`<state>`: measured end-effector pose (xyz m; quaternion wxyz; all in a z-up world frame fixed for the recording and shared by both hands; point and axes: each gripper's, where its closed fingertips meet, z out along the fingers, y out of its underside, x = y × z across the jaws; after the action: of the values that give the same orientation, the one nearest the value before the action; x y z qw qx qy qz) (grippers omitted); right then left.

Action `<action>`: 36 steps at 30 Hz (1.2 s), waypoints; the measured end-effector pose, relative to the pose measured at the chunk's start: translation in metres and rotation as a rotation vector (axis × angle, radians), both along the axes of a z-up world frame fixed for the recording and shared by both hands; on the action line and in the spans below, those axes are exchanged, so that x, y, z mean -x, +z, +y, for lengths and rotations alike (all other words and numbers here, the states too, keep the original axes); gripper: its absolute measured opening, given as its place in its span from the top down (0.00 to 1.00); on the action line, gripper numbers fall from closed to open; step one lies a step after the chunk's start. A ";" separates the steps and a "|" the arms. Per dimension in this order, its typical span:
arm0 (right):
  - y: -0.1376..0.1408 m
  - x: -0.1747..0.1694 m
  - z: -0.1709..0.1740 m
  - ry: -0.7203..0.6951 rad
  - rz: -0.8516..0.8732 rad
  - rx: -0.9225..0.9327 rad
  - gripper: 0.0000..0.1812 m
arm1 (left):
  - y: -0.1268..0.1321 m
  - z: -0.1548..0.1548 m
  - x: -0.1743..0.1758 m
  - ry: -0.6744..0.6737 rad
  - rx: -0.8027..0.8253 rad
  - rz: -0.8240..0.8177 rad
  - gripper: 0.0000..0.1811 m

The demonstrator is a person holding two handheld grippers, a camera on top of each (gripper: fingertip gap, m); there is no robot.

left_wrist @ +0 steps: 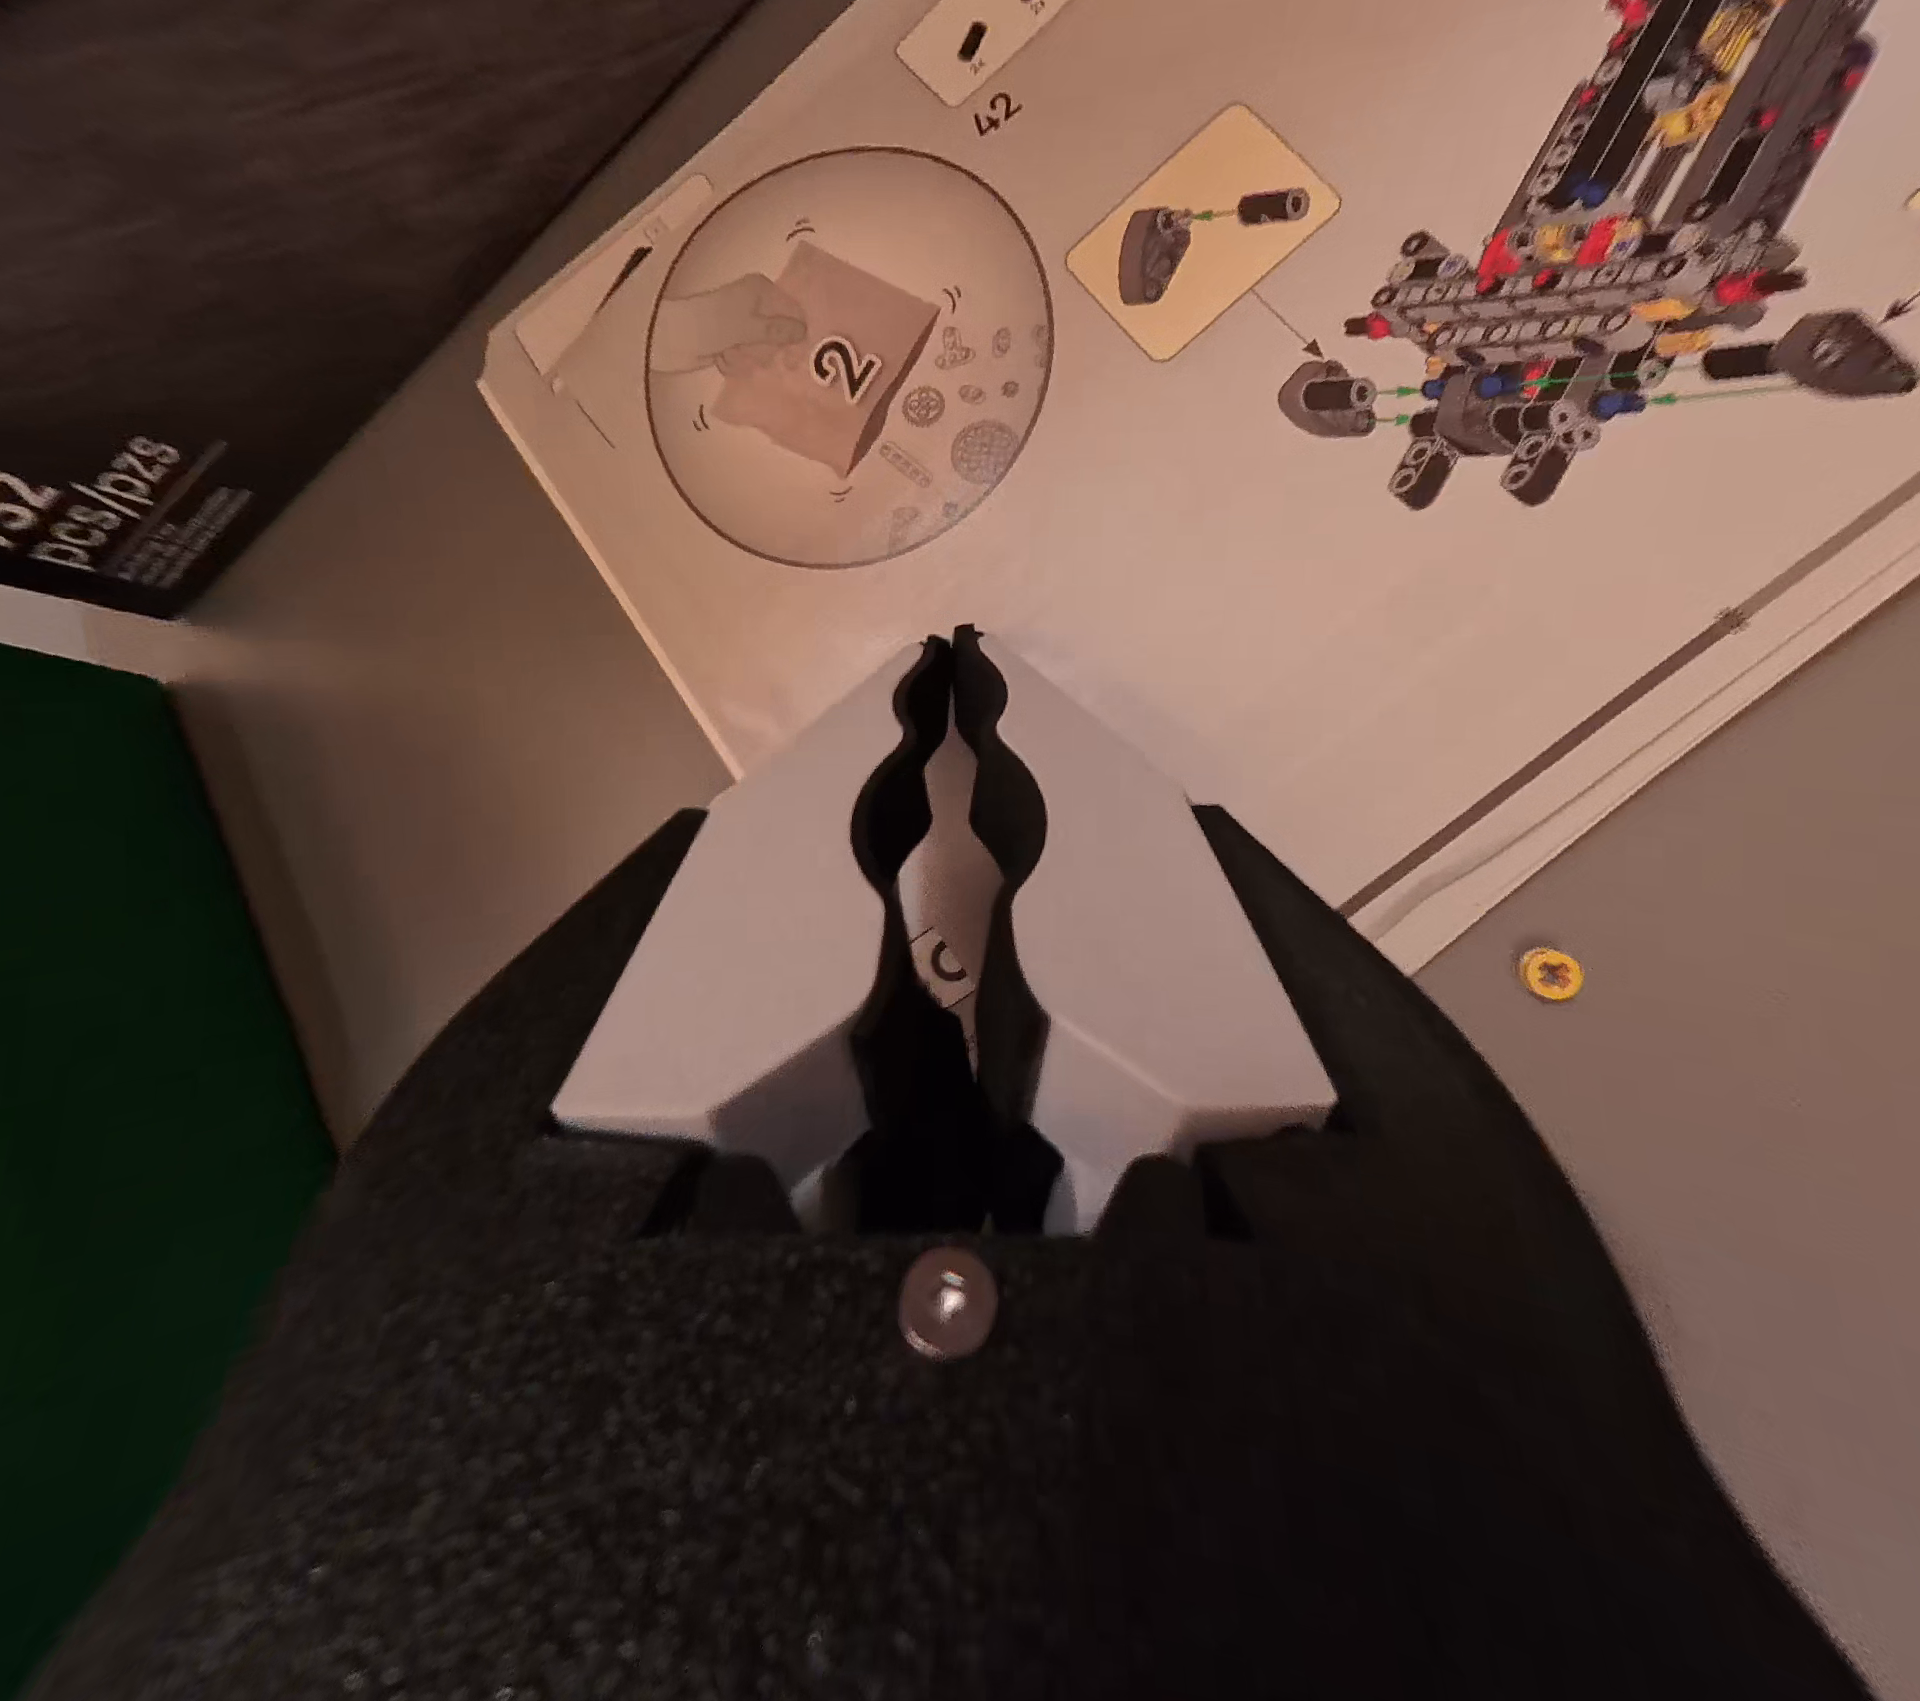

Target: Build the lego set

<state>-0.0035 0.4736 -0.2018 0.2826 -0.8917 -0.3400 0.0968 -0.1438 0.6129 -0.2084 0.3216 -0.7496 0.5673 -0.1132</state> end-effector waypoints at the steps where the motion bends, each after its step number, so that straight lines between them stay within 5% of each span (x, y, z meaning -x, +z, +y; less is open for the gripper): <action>1: 0.004 0.001 0.000 -0.026 0.033 -0.016 1.00 | 0.000 0.001 0.000 -0.003 -0.029 0.017 1.00; 5: 0.069 0.018 0.004 -0.176 0.234 -0.207 1.00 | 0.001 0.006 -0.002 0.024 -0.018 -0.005 0.99; 8: 0.098 0.070 -0.004 -0.130 0.289 -0.314 0.92 | 0.001 0.010 -0.001 0.025 0.001 -0.017 0.99; 12: 0.043 0.128 -0.003 -0.067 0.047 -0.154 0.85 | 0.013 0.019 0.005 0.062 -0.017 -0.059 0.98; 19: -0.001 0.160 0.023 -0.016 0.000 -0.010 0.86 | 0.097 0.015 0.025 0.196 0.061 -0.574 0.98; 33: -0.005 0.164 0.030 0.035 0.077 0.025 0.97 | 0.073 0.021 0.024 0.120 -0.064 -0.443 0.98; 36: 0.011 0.157 0.024 0.030 0.095 -0.032 0.97 | 0.072 0.020 0.024 0.115 -0.075 -0.432 0.98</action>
<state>-0.1608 0.4980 -0.1904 0.3110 -0.8764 -0.3409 0.1379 -0.1674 0.6328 -0.1362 0.4692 -0.7267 0.4452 -0.2313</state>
